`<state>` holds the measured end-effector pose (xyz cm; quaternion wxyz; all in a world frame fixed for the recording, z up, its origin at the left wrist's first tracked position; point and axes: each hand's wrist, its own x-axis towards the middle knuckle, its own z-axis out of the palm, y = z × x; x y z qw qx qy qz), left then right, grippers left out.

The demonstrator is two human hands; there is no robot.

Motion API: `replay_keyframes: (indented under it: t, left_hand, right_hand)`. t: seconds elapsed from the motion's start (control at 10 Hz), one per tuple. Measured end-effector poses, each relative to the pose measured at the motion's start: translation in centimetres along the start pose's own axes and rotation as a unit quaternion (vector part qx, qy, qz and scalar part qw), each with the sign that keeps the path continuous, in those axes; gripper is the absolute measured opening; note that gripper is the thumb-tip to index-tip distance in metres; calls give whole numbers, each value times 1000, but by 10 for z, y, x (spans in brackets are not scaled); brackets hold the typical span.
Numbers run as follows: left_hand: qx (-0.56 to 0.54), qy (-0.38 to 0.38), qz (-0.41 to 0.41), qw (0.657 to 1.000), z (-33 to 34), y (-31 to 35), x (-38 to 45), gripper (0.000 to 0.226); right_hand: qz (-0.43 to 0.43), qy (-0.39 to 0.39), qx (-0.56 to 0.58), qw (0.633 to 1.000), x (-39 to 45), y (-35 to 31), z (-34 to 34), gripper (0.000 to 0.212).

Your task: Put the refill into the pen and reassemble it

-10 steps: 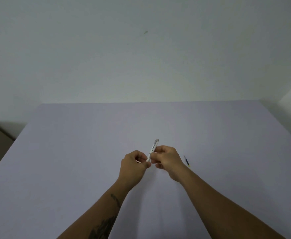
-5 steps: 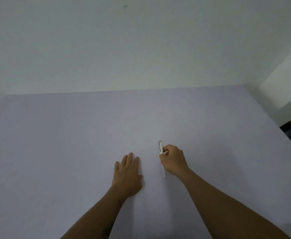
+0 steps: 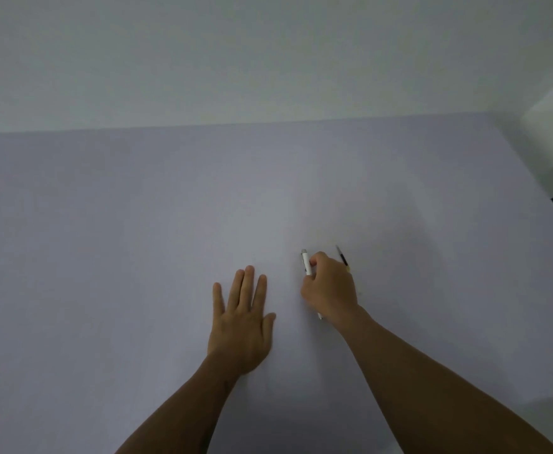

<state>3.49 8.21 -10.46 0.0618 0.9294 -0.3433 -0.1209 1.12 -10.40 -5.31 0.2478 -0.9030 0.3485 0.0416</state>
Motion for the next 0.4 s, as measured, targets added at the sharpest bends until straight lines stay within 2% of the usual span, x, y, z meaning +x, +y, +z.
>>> replay_keyframes:
  t: [0.2,0.4]
  left_hand:
    - [14,-11,-8,1000,2,1,1,69]
    - [-2,-48,-1,999,-12,-1,6,68]
  right_hand:
    - [4,-22,5,1000,5,3,-5,20]
    - [42,-84,27,995,6,13,-25,50]
